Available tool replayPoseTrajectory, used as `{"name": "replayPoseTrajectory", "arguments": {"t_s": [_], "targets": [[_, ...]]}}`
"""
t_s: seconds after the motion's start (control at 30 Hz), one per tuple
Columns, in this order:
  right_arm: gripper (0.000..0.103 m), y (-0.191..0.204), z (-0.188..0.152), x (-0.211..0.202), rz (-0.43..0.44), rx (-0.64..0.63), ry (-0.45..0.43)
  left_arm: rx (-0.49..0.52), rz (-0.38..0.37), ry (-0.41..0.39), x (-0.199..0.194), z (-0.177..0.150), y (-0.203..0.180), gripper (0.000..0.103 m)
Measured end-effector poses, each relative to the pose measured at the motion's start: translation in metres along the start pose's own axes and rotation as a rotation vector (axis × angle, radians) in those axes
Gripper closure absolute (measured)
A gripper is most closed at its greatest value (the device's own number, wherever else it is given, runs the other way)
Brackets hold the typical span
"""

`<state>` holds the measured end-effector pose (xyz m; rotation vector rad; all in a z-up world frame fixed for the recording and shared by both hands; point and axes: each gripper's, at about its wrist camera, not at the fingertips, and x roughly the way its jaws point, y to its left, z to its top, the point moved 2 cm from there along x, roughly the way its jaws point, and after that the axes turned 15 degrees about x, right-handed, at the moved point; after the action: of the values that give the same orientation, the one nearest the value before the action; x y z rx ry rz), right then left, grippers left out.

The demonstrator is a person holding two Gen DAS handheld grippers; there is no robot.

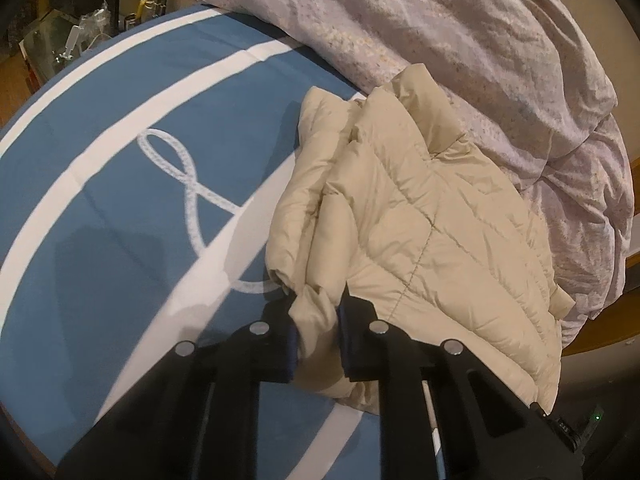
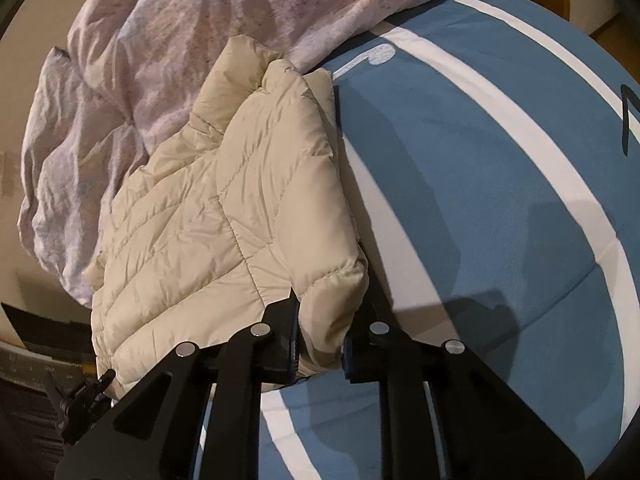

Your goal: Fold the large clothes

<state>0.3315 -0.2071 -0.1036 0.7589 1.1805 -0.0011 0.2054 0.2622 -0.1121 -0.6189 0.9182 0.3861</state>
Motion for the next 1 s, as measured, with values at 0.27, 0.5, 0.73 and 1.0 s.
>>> {"name": "replayPoseTrajectory", "arguments": {"t_s": [0.27, 0.5, 0.73, 1.0], "targets": [[0.087, -0.007, -0.036, -0.011, 0.025, -0.057, 0.058, -0.003, 0.013, -0.018, -0.031, -0.019, 0.025, 0.088], [0.087, -0.019, -0.076, -0.022, 0.056, -0.084, 0.121, -0.021, 0.037, -0.02, -0.061, -0.05, 0.057, 0.088], [0.087, -0.023, -0.095, -0.023, 0.063, -0.118, 0.149, -0.047, 0.064, -0.01, -0.069, -0.067, 0.075, 0.086], [0.06, -0.014, -0.086, -0.041, -0.043, -0.217, 0.03, -0.09, 0.102, 0.004, -0.065, -0.069, 0.077, 0.062]]}}
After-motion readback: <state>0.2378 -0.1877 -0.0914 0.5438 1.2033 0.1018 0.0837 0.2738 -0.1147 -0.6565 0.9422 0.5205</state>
